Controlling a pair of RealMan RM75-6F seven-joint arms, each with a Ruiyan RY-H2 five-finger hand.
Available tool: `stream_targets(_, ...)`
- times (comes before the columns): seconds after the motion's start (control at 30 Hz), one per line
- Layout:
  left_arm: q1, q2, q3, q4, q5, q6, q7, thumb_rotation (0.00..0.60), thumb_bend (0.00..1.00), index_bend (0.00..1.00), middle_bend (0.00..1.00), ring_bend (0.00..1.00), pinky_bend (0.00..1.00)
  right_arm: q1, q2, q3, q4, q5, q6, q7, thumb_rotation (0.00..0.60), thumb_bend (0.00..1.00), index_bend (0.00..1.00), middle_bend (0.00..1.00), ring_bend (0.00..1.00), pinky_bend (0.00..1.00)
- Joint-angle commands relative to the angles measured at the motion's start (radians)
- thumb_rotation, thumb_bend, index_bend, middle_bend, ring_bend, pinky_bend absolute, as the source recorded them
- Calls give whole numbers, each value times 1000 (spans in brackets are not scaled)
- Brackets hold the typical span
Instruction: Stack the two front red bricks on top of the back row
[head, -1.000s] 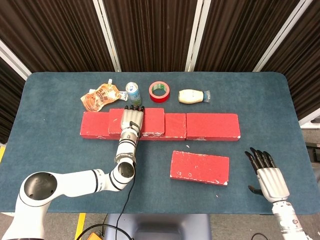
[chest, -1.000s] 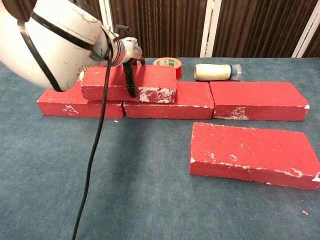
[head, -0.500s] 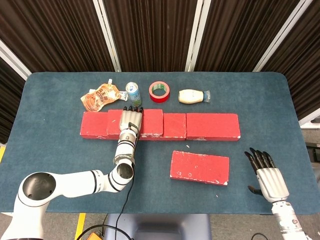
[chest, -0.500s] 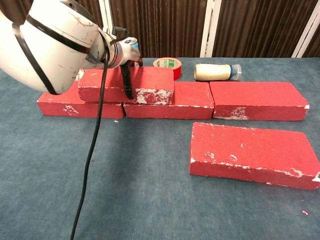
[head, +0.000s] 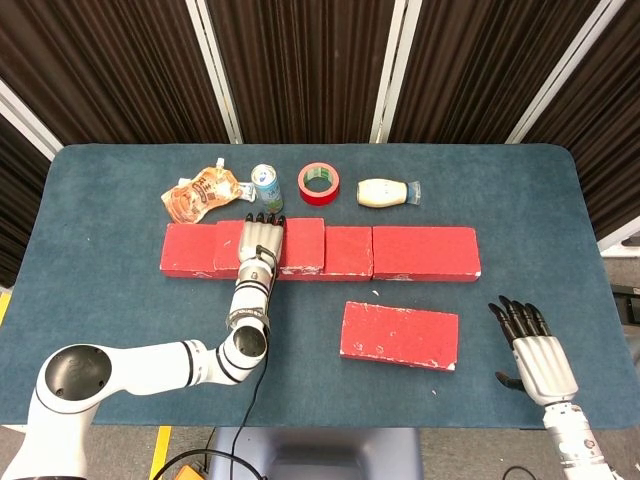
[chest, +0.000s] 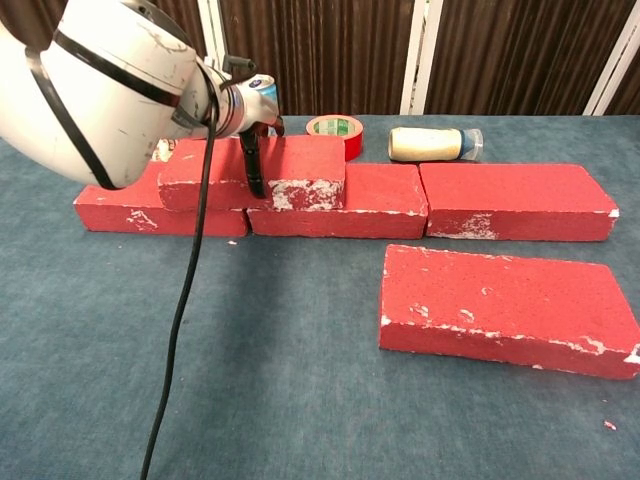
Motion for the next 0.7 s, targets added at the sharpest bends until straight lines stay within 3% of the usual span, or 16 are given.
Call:
stream_targets(0.03,0,-3,1,5,1,-1,1,600,193,0,31,1,76,0,0,1,0,1,0,0,600,0,79,104,5,0)
stream_targets(0.4,0,15,1,-28,-8,12,20,600,195,0,0,0,66,0,-2,3,1,4,1,0,600,0,79,104,6,0)
stream_targets(0.7,3,52,-32,-103,29,40,-29,600,197,0,0,0,34,-1,-4,2,2,0,6,-2,600,0,79,104,6,0)
